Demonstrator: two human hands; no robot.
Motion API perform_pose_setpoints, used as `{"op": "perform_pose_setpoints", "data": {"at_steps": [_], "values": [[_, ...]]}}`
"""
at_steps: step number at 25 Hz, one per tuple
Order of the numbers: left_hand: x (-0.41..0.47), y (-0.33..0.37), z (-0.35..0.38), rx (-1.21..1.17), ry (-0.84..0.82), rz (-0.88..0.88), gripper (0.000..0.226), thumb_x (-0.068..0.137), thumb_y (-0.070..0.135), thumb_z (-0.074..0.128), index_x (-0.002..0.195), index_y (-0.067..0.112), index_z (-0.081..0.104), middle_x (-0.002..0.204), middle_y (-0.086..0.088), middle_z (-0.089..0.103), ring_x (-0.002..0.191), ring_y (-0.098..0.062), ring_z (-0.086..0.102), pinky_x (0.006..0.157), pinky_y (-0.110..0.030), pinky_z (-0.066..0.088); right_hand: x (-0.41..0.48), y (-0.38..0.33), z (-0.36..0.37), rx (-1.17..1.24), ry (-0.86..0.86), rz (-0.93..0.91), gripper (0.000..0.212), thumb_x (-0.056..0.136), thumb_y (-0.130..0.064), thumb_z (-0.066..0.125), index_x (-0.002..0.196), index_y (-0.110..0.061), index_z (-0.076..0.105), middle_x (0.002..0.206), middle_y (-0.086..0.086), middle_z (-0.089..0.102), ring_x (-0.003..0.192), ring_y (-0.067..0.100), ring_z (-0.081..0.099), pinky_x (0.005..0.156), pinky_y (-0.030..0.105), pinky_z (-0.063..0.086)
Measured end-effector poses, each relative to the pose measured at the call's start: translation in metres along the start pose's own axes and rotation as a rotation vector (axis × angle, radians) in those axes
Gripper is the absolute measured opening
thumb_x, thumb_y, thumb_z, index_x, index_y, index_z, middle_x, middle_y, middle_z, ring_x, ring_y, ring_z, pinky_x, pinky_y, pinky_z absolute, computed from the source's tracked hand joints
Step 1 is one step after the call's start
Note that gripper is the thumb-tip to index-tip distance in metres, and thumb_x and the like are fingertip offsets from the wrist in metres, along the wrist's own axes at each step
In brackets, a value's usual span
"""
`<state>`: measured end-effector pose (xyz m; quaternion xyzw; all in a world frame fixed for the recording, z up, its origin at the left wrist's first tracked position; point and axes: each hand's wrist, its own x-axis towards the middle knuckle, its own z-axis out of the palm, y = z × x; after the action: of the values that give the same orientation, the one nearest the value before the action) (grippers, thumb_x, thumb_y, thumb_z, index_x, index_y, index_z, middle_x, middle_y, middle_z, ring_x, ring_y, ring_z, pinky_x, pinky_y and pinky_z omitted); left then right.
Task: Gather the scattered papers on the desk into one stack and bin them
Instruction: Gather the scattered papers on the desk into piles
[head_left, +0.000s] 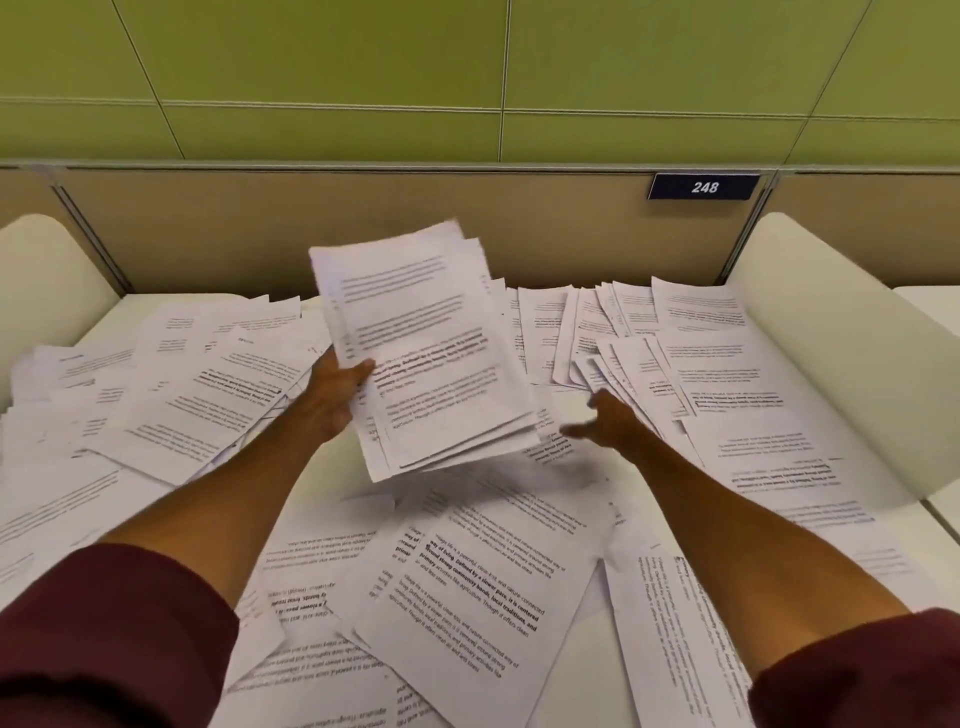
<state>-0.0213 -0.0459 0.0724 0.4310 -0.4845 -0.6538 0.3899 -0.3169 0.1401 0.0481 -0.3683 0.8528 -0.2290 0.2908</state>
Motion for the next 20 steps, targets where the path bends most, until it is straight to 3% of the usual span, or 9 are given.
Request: {"op": "perform_pose_setpoints", "data": {"at_steps": [2, 4, 8, 13, 17, 20], "values": [[0.001, -0.009, -0.021, -0.019, 0.022, -0.08, 0.048, 0.096, -0.009, 0.041, 0.141, 0.005, 0.041, 0.143, -0.016, 0.048, 0.126, -0.037, 0.05, 0.098, -0.048, 0.044, -0.008, 0.014, 0.01, -0.24, -0.089, 0.14, 0.099, 0.076, -0.035, 0.08, 0.146, 0.006, 0.024, 0.15, 0.023, 0.036, 0.139, 0.037, 0.035, 0.114, 0.045, 0.032], [-0.005, -0.018, -0.037, 0.005, 0.019, -0.173, 0.049, 0.096, -0.01, 0.037, 0.142, 0.007, 0.04, 0.145, -0.017, 0.045, 0.129, -0.039, 0.046, 0.1, -0.05, 0.041, -0.015, 0.014, 0.026, -0.339, -0.133, 0.167, 0.103, 0.071, -0.038, 0.083, 0.145, 0.004, 0.026, 0.149, 0.02, 0.035, 0.139, 0.036, 0.034, 0.114, 0.046, 0.033], [-0.023, -0.04, -0.051, 0.049, 0.017, -0.309, 0.052, 0.096, -0.013, 0.033, 0.142, 0.01, 0.04, 0.144, -0.017, 0.046, 0.129, -0.04, 0.046, 0.098, -0.053, 0.042, -0.02, 0.009, 0.057, -0.21, -0.084, 0.257, 0.1, 0.067, -0.03, 0.088, 0.141, 0.003, 0.028, 0.143, 0.019, 0.039, 0.134, 0.036, 0.04, 0.11, 0.049, 0.039], [-0.034, -0.066, -0.06, 0.077, 0.038, -0.422, 0.052, 0.096, -0.013, 0.036, 0.144, 0.008, 0.038, 0.142, -0.021, 0.047, 0.127, -0.042, 0.048, 0.102, -0.057, 0.04, -0.022, 0.007, 0.066, -0.146, -0.051, 0.222, 0.072, 0.074, -0.025, 0.081, 0.13, -0.002, 0.042, 0.131, 0.016, 0.053, 0.121, 0.032, 0.053, 0.101, 0.041, 0.048], [-0.034, -0.073, -0.065, 0.023, 0.063, -0.378, 0.052, 0.096, -0.011, 0.038, 0.144, 0.01, 0.038, 0.143, -0.019, 0.047, 0.126, -0.041, 0.048, 0.103, -0.056, 0.039, -0.019, 0.009, 0.054, 0.08, 0.033, 0.042, 0.03, 0.083, -0.009, 0.068, 0.108, -0.002, 0.054, 0.116, 0.019, 0.062, 0.09, 0.028, 0.059, 0.067, 0.031, 0.052], [-0.027, -0.065, -0.066, -0.012, 0.055, -0.319, 0.049, 0.097, -0.007, 0.041, 0.142, 0.011, 0.04, 0.141, -0.018, 0.049, 0.116, -0.036, 0.054, 0.098, -0.051, 0.043, -0.018, 0.006, 0.031, 0.23, 0.137, -0.108, 0.031, 0.085, -0.01, 0.066, 0.115, -0.004, 0.059, 0.111, 0.016, 0.065, 0.086, 0.029, 0.063, 0.064, 0.029, 0.053]]}}
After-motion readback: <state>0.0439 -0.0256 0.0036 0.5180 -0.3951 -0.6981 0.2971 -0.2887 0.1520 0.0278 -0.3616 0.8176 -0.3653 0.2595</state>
